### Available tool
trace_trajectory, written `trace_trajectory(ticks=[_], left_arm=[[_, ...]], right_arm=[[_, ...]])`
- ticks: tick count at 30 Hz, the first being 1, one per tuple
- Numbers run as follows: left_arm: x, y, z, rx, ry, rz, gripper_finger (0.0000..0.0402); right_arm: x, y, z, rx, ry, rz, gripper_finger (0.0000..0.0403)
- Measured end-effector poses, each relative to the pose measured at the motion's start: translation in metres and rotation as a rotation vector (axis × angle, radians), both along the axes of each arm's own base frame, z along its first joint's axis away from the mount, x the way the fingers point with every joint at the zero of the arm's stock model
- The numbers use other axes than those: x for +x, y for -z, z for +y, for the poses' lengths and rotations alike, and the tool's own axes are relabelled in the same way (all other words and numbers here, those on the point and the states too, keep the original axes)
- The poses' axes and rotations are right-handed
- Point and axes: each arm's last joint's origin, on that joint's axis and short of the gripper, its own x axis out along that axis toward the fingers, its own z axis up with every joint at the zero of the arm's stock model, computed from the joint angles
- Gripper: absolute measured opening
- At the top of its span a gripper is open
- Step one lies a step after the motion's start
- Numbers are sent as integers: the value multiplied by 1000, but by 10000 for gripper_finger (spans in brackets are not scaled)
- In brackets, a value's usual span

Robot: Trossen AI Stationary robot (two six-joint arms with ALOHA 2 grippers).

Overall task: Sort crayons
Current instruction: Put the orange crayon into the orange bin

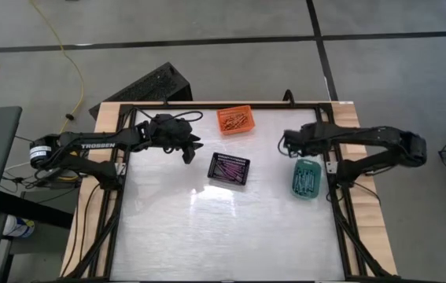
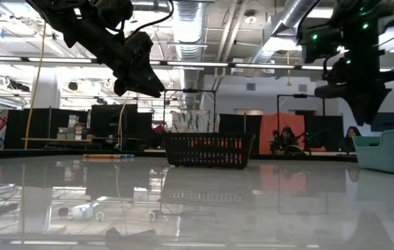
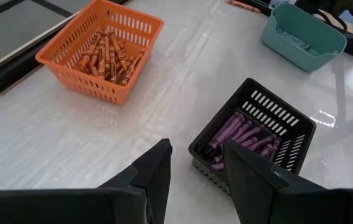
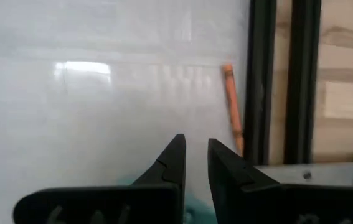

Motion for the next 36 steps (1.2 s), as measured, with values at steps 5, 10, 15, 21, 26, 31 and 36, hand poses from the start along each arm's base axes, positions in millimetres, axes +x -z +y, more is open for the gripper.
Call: trace_trajectory(ticks=[5,10,15,21,26,31,36], left_arm=[[0,0,0,0,0,0,132],[0,0,0,0,0,0,132],[0,0,0,0,0,0,132],[0,0,0,0,0,0,132],[0,0,0,0,0,0,132],[0,0,0,0,0,0,132],[0,0,0,0,0,0,132]], right_arm=[[-9,11,-26,45,34,-32,62],[-29,20,-45,95,34,27,62],[-43,25,-64,127,35,0,62],[-60,40,-75,180,101,-86,62],[-63,48,-83,226,118,-116,62],[-59,64,-90,293,141,-81,62],[-53,73,-94,312,160,-99,62]])
